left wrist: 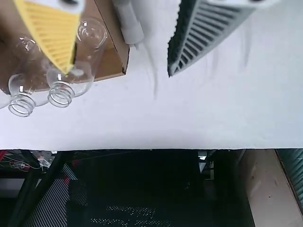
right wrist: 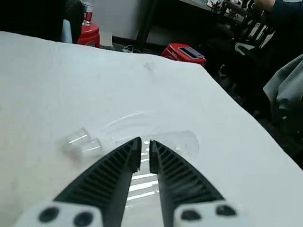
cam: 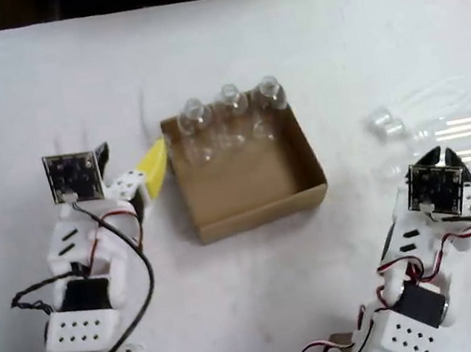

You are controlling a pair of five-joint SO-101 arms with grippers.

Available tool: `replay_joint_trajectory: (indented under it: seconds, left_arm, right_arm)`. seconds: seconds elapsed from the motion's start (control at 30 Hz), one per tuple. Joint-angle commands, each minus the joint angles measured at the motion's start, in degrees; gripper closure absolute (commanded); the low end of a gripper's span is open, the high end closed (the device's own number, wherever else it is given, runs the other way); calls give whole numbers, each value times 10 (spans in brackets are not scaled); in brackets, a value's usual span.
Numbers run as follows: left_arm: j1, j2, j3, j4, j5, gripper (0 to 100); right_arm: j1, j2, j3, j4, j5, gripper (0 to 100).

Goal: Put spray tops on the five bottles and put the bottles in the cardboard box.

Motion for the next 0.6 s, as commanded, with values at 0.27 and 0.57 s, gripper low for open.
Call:
replay_joint_trajectory:
  seconds: [0.27,0.57]
  left_arm:
    - [-1,-18,-4,-14,-5,707]
    - [-1,-18,-4,-14,-5,707]
  right_arm:
    - [8,-1,6,-58,5,981]
    - [34,4,-178,87,7,980]
